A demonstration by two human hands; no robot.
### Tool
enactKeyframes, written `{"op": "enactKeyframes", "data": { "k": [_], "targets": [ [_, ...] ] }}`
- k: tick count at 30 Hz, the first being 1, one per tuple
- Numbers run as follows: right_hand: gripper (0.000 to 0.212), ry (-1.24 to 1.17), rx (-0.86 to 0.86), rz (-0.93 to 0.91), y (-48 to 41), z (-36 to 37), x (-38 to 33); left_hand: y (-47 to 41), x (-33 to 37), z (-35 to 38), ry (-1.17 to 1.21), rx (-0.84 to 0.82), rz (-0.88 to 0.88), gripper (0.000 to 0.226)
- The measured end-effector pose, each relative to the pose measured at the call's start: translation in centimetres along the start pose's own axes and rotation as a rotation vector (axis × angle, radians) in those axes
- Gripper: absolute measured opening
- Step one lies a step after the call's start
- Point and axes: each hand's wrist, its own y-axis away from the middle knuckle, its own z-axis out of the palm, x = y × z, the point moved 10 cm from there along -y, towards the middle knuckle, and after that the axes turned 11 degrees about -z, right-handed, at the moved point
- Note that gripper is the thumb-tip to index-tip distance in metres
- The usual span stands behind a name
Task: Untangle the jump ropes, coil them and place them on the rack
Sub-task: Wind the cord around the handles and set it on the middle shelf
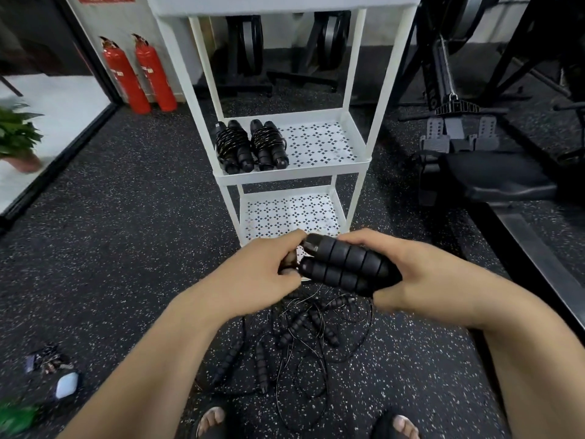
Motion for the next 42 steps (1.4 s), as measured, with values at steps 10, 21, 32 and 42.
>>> {"op": "enactKeyframes", "data": {
  "k": [10,21,32,42],
  "targets": [
    [0.024,0.127,0.089,0.121,-0.6,-0.4,2.6,-0.3,0.3,-1.7,-0.095,0.195,0.038,0.026],
    [0.042,-0.532,-0.011,-0.069,-1.5,3.1,-1.1,-0.9,-0.4,-2.1,0.354,0.228,-0.083,0.037],
    [0.041,-0.614,0.369,-0.179,-3.1,1.3,-1.5,-1.2,2.0,2.3,0.091,0.151,-0.142,0.018],
    [0.048,-0.777,0.372,-0.178,-3.0,1.8,-1.3,-0.6,2.1,4.0,-0.062,0.003,-0.165,0.022]
  ]
}}
